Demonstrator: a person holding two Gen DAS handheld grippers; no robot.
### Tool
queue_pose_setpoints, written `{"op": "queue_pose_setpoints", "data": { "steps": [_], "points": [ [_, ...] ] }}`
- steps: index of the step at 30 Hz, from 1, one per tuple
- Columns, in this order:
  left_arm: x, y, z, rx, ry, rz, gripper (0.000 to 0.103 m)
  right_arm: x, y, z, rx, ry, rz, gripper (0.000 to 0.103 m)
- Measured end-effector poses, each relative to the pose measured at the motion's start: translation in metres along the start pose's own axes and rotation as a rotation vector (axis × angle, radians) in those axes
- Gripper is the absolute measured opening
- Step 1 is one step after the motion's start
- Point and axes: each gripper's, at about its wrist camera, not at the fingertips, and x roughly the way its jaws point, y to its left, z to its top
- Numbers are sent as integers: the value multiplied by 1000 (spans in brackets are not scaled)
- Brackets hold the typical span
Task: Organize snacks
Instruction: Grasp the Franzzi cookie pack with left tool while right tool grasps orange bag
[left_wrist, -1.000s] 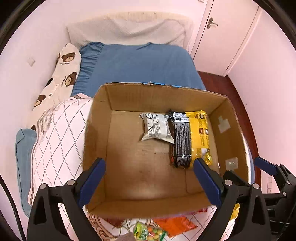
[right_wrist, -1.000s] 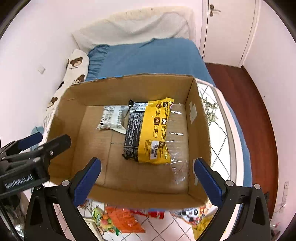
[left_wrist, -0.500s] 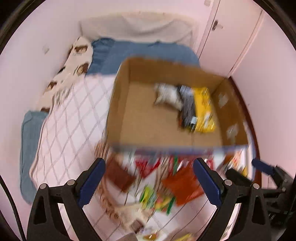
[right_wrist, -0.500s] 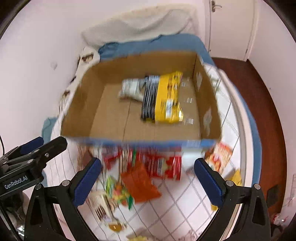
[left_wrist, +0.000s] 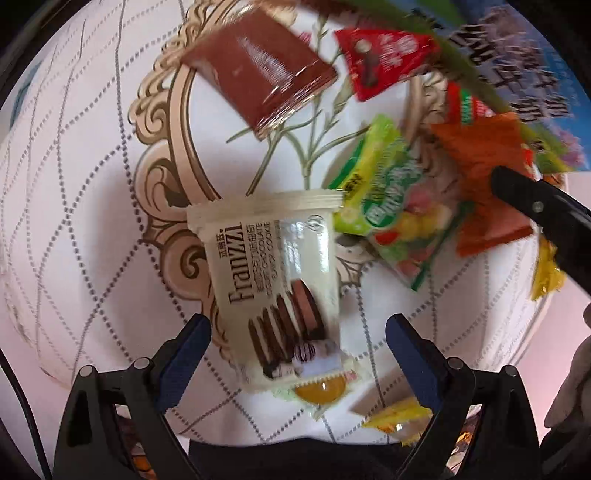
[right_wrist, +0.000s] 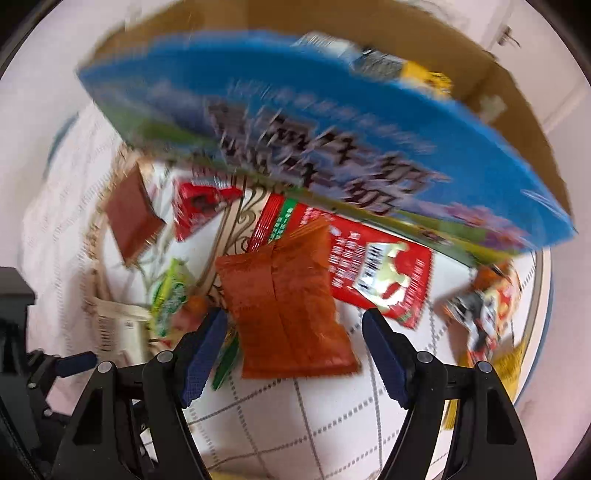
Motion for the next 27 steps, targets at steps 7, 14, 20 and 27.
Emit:
{"op": "queue_pose_setpoints", "data": {
  "steps": [7,14,20,27],
  "points": [
    [2,-1,8,33,-60,38,57,10,-23,-19,130,49,94,62],
    [-9,-44,7,191,-136,85,57,12,-84,-90,462,133,294,61],
    [14,-70,9,248,-83,109,58,11,-87,-116,427,114,179,74],
    [29,-78,16,259,-83,125,59,21,-46,-118,306,80,90,75]
  ]
}}
